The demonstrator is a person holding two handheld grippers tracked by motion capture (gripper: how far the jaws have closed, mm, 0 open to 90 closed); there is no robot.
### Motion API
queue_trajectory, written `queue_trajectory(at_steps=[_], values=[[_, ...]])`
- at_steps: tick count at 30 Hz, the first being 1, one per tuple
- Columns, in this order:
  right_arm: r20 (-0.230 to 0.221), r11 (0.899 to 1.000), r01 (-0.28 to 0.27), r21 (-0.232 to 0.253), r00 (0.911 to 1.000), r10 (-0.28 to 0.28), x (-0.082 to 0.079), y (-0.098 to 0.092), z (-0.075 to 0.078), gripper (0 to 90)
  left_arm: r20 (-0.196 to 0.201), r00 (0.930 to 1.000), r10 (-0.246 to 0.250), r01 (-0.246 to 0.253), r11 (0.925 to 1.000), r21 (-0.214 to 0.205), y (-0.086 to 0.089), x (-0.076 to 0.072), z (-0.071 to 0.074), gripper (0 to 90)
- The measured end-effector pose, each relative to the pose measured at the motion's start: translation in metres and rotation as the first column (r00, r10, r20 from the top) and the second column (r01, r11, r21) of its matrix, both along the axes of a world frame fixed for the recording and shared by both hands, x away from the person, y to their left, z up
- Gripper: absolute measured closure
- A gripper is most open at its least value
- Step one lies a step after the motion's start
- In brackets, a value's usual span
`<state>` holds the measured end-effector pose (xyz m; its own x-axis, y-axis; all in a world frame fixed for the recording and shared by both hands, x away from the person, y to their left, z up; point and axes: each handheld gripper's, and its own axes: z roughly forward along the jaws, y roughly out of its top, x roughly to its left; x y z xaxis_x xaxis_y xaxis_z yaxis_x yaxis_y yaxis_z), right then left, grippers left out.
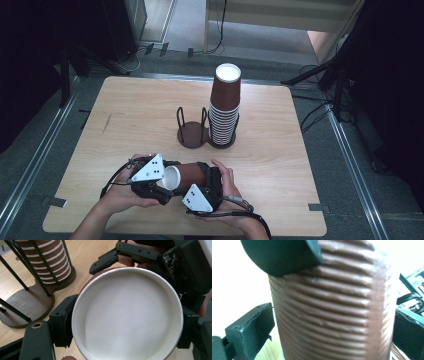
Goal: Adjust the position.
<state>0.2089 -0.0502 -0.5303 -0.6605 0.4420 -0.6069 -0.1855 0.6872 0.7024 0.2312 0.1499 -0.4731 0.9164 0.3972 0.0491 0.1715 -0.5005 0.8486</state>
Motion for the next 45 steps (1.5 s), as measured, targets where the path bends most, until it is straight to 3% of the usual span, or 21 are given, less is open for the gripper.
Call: queue_trajectory(at_steps=[10,21,27,39,45], values=[[0.000,0.999,-0.024,0.029,0.9997,0.024,-0.002,-0.003,0.009,0.0,0.016,0.9992,0.038,-0.038,0.9991,-0.021,0.006,0.002,0.001,23.0],[0.008,0.997,-0.014,0.073,0.9999,0.014,-0.002,-0.011,0.023,0.0,0.021,0.9973,0.071,-0.070,0.9967,-0.042,0.014,0.005,0.002,23.0],[0.003,0.993,-0.008,0.117,1.0000,0.008,-0.002,-0.017,0.030,0.0,0.032,0.9921,0.121,-0.119,0.9914,-0.054,0.019,0.007,0.002,22.9],[-0.014,0.986,0.016,0.167,0.9998,-0.014,0.001,-0.020,0.035,0.0,0.054,0.9758,0.212,-0.204,0.9714,-0.122,0.029,0.010,0.007,23.0],[-0.027,0.979,0.039,0.199,0.9990,-0.035,0.001,-0.021,0.036,0.0,0.069,0.9601,0.271,-0.255,0.9499,-0.180,0.034,0.009,0.011,23.0]])
